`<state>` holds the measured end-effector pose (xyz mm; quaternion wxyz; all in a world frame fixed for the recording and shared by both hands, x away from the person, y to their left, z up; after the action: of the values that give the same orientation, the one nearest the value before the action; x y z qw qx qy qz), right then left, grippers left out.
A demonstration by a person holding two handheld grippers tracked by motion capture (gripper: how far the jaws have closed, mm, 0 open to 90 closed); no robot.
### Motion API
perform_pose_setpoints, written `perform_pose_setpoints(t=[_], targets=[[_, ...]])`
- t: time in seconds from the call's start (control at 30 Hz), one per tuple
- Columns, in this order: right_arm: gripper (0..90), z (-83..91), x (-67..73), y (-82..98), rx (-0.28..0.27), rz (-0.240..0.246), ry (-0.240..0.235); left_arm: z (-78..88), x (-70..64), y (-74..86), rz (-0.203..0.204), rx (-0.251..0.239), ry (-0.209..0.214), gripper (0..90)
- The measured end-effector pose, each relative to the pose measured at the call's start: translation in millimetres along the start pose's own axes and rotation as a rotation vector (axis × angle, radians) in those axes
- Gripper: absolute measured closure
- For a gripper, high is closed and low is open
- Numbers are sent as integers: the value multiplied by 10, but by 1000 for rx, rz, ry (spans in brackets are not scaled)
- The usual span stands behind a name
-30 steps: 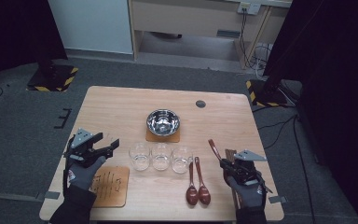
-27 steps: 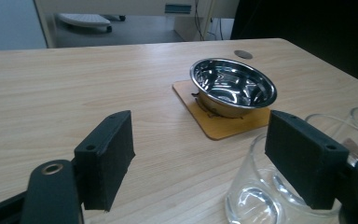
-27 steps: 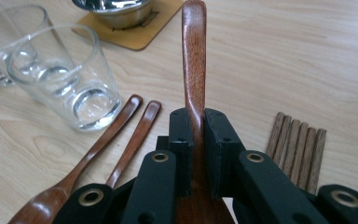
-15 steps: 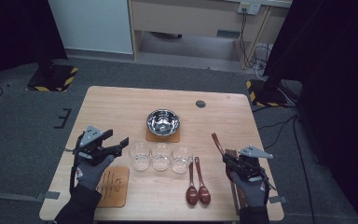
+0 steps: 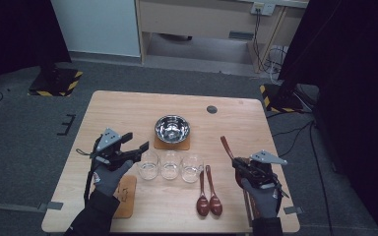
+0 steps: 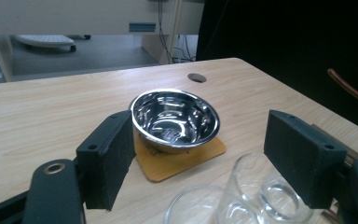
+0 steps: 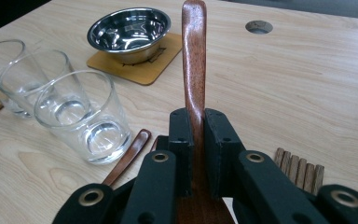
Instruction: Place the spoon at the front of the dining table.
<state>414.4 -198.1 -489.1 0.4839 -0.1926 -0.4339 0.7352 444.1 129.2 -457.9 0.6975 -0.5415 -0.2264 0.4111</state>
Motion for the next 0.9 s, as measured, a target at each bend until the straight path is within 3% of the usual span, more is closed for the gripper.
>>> perform_pose_setpoints(t=[0.27, 0.9], targets=[[819, 37, -5, -43, -27, 3, 3, -118, -171, -106, -31, -9, 24, 239], [819, 77, -3, -62, -47, 3, -3, -443, -580, -240, -43, -25, 106, 249]])
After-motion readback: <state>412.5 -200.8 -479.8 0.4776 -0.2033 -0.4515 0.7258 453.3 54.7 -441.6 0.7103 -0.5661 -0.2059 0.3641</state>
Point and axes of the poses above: each handheld gripper's, and its own axes: z roughly backward along the jaws, y roughly out of its underside, x roughly to its left, the point moved 10 cm from there along -z, roughly forward along the jaws, and after that the axes turned 3 degrees about -z, right-handed, at the moved point
